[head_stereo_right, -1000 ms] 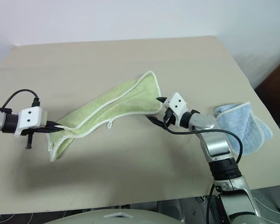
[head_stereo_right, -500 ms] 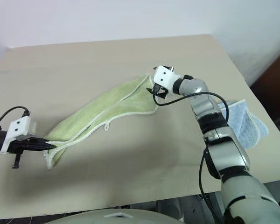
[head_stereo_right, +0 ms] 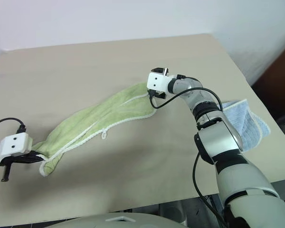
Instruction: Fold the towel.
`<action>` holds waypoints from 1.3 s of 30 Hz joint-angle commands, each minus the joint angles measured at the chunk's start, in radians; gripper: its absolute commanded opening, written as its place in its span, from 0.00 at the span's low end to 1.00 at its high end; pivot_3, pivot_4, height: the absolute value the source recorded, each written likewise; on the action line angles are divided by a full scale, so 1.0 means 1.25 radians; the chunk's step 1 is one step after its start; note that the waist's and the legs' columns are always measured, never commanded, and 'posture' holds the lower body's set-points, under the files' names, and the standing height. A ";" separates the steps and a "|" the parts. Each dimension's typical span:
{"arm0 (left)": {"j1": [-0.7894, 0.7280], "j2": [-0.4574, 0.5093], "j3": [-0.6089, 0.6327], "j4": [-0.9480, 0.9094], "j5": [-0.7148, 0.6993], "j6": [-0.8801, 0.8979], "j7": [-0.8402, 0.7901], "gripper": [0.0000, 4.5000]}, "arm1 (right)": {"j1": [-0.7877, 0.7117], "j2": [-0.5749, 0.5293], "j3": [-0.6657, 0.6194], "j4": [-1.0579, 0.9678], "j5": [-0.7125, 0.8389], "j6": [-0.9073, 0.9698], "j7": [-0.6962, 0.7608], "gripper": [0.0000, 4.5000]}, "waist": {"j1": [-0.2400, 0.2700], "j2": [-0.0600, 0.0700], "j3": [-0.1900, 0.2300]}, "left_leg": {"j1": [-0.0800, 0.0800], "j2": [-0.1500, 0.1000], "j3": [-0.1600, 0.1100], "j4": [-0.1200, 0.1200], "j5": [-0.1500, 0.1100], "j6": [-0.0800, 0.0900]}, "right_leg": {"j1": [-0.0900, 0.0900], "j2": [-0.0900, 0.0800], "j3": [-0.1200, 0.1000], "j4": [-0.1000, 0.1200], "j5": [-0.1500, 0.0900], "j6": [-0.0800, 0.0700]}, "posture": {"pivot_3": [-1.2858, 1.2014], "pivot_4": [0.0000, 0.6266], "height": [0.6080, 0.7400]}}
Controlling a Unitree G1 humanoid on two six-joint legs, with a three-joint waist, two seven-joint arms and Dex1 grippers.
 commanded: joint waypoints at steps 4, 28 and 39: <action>0.006 -0.003 0.029 -0.013 -0.010 0.004 0.010 0.00 | -0.003 -0.046 0.052 -0.019 -0.076 -0.086 -0.035 1.00 | -0.001 0.000 0.000 | 0.000 0.000 0.000 0.000 0.000 0.000 | 0.000 0.000 0.000 0.000 0.000 0.000 | 0.52 0.24 0.91; -0.031 -0.016 0.006 -0.037 -0.018 0.043 0.012 0.00 | 0.005 0.005 0.142 0.008 -0.215 -0.156 -0.291 0.41 | -0.007 0.000 0.000 | 0.000 0.000 0.001 0.000 0.000 0.000 | 0.000 0.001 0.001 0.001 0.000 0.000 | 0.52 0.24 0.91; -0.094 -0.056 0.021 -0.050 -0.046 0.072 0.070 0.00 | 0.018 -0.026 0.113 -0.003 -0.186 -0.167 -0.295 0.01 | -0.005 0.000 0.000 | 0.000 0.000 0.001 0.000 0.000 0.000 | 0.000 0.001 0.002 0.001 0.000 0.000 | 0.52 0.24 0.91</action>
